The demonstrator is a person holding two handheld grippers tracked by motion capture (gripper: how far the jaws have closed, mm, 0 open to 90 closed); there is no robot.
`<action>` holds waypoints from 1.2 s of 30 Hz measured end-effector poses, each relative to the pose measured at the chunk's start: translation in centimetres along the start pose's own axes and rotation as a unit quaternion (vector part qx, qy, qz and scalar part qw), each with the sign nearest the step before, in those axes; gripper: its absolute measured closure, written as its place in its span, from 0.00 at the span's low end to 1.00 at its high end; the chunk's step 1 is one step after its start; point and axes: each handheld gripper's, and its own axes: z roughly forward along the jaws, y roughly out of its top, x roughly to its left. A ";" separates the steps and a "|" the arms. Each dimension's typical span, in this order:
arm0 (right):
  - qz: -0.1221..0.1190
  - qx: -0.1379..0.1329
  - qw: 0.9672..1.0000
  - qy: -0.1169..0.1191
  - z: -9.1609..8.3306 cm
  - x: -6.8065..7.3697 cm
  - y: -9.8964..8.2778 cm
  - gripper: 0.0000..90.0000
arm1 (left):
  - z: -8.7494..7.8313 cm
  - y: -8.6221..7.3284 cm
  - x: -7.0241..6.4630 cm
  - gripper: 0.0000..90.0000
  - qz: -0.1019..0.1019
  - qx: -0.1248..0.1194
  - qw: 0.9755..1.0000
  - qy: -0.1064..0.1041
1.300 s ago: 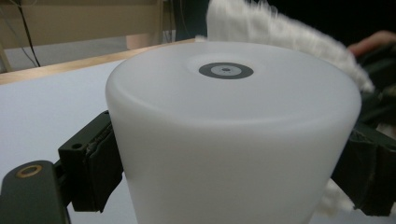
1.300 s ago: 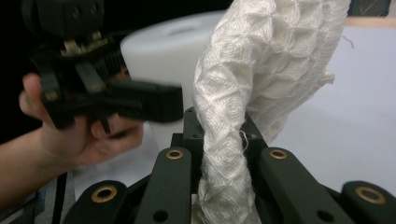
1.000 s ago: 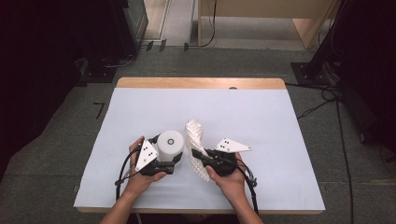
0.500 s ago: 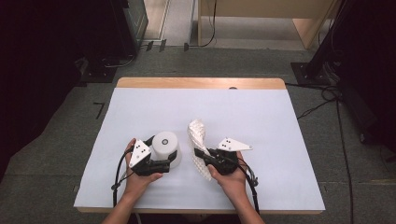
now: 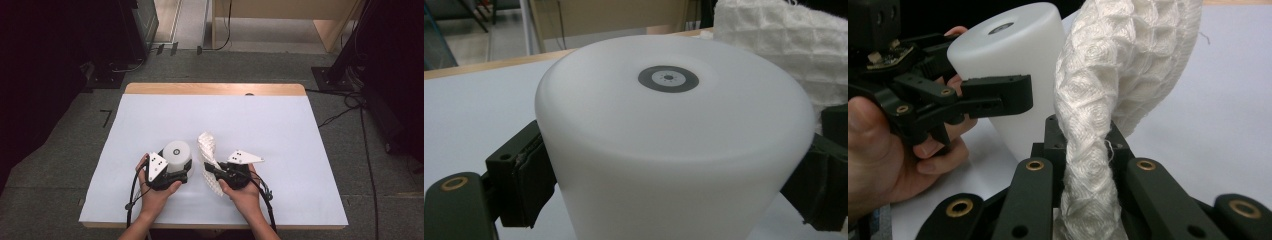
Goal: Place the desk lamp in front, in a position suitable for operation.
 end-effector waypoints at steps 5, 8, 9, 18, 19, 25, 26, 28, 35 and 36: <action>-0.014 0.005 1.000 0.007 0.4 0.8 -0.1 0.89 | -0.6 0.8 2.7 0.10 -0.057 -0.029 0.990 -0.124; -0.019 0.005 1.000 0.011 0.6 1.2 -0.1 0.89 | -0.9 1.2 3.4 0.10 -0.076 -0.043 0.984 -0.155; -0.020 0.008 1.000 0.013 0.7 1.4 -0.2 0.89 | -1.0 1.5 3.8 0.10 -0.085 -0.045 0.981 -0.167; -0.036 0.002 0.999 0.021 0.4 2.5 0.6 0.89 | -0.6 1.6 3.8 0.10 -0.081 -0.018 0.970 -0.226; -0.037 -0.012 0.999 0.020 -0.1 2.6 1.2 0.89 | -0.4 1.5 2.9 0.10 -0.052 -0.006 0.973 -0.225; -0.040 -0.040 0.998 0.019 -1.6 2.5 2.1 0.89 | -0.2 1.7 1.8 0.10 -0.029 0.004 0.974 -0.225; -0.038 -0.038 0.998 0.020 -1.6 2.5 2.0 0.89 | -0.4 1.8 2.0 0.10 -0.030 0.001 0.974 -0.223; -0.039 -0.023 0.999 0.022 -1.0 2.5 1.6 0.89 | -0.7 2.0 2.5 0.10 -0.038 -0.008 0.975 -0.218; -0.029 0.023 0.999 0.019 1.0 2.2 0.0 0.89 | -1.1 2.2 3.3 0.10 -0.044 -0.016 0.976 -0.212; -0.030 0.024 0.999 0.014 1.0 2.2 0.1 0.89 | -0.9 2.1 3.1 0.10 -0.040 -0.013 0.976 -0.213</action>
